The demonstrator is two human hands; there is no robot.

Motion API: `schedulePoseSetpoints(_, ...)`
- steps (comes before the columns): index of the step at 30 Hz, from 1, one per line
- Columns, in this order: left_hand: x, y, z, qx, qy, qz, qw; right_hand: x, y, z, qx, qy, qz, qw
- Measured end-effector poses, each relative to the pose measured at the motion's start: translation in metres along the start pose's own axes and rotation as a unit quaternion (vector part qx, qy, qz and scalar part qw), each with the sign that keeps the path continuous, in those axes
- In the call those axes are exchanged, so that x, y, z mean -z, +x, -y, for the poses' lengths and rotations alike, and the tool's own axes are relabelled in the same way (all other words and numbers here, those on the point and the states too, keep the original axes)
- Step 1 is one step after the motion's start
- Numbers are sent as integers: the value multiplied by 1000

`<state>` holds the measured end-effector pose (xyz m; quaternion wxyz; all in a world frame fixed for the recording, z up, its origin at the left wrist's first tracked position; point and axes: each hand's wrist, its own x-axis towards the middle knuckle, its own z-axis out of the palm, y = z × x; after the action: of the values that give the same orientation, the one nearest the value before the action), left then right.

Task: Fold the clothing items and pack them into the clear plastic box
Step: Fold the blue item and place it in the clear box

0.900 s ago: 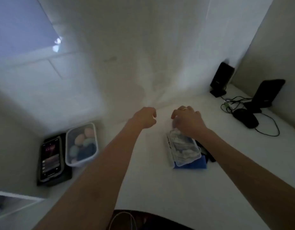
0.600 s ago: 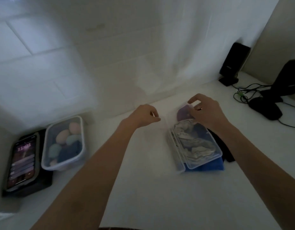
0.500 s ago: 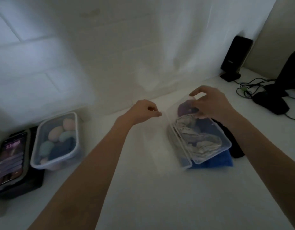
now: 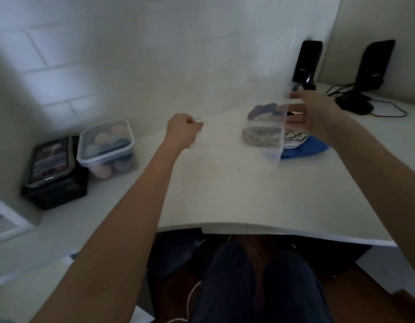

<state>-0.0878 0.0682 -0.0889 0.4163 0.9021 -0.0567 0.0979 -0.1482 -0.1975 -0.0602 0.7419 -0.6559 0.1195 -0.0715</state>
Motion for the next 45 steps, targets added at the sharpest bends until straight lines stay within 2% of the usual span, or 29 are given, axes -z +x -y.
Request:
schedulePoseSetpoints(4,6,-26,7,56,-51,-87,993,-8,-25,-20,48,-50,-14,998)
schedulePoseSetpoints(9,12,-50,9,91,-41,-148,984,-23,-42,-26,114,-172,-8,979)
schedulePoseSetpoints(16,20,-52,25,139,-8,-148,979,-54,-43,-49,156,-320,56,933)
schedulePoseSetpoints(20,23,-54,30,157,38,-135,978,-65,-34,-58,176,-304,35,936)
schedulePoseSetpoints(22,21,-56,29,139,86,-140,977,-67,-32,-58,202,-314,22,927)
schedulePoseSetpoints(24,19,-55,29,82,141,-174,971,-65,-34,-56,241,-342,1,908)
schedulePoseSetpoints(26,17,-52,30,-23,167,-219,961,-57,-38,-56,269,-421,-35,866)
schedulePoseSetpoints(27,16,-49,30,-83,163,-226,957,-51,-41,-57,269,-480,-62,832)
schedulePoseSetpoints(29,13,-45,32,-168,131,-195,957,-39,-45,-63,247,-603,-114,750)
schedulePoseSetpoints(30,11,-44,33,-181,106,-170,963,-35,-47,-66,216,-646,-123,722)
schedulePoseSetpoints(31,9,-43,33,-179,75,-148,970,-31,-47,-70,171,-674,-116,709)
schedulePoseSetpoints(33,7,-42,34,-157,15,-115,981,-27,-45,-75,96,-686,-84,716)
schedulePoseSetpoints(34,6,-41,34,-147,-5,-98,984,-26,-43,-76,87,-682,-76,723)
schedulePoseSetpoints(36,5,-37,34,-134,-21,-62,989,-26,-37,-77,111,-676,-84,724)
schedulePoseSetpoints(41,2,-27,34,-138,40,-4,990,-31,-30,-80,190,-702,-114,677)
schedulePoseSetpoints(45,5,-22,31,-168,92,51,980,-33,-28,-64,270,-650,-141,696)
